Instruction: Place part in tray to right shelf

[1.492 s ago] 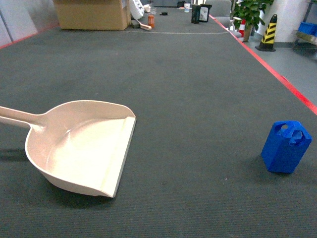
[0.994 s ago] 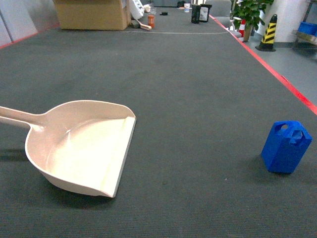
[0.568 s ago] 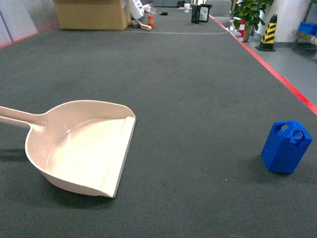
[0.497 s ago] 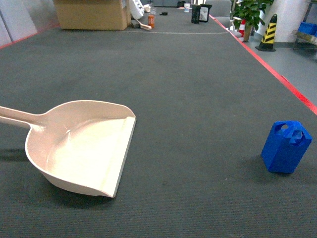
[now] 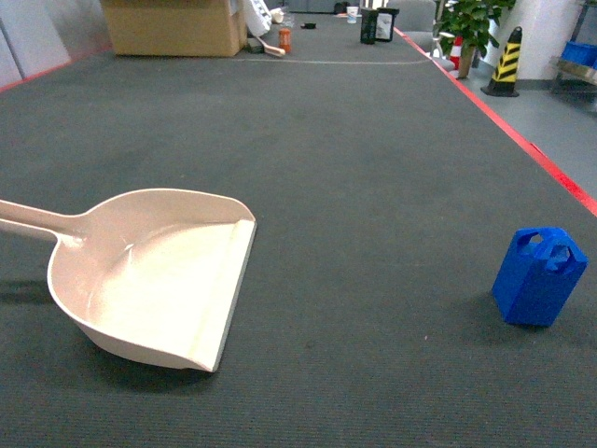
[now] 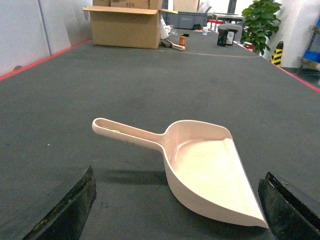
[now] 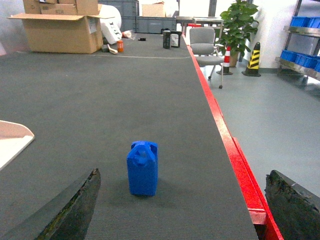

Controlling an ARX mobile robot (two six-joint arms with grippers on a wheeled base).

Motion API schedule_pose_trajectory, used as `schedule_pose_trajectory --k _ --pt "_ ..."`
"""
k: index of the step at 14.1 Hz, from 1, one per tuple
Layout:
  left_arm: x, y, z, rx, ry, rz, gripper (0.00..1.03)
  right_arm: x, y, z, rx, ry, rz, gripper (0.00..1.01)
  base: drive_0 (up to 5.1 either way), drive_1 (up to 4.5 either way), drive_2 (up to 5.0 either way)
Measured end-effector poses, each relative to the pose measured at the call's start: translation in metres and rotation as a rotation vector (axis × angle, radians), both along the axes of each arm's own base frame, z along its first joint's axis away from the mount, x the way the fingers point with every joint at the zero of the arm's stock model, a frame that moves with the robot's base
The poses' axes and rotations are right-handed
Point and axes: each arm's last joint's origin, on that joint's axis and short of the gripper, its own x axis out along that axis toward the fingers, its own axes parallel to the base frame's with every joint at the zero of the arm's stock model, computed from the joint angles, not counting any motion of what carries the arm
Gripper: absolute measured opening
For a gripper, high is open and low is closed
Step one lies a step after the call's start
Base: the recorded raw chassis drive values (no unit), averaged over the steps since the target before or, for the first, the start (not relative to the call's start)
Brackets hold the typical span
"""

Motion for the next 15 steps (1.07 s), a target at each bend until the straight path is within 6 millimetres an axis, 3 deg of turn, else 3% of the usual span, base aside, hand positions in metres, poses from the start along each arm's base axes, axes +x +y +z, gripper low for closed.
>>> schedule_pose_trajectory --k 15 --pt "0.0000 0.0000 0.0000 0.000 0.000 0.000 0.98 0.0000 0.0000 0.0000 0.000 0.000 0.000 0.98 0.0 0.00 0.0"
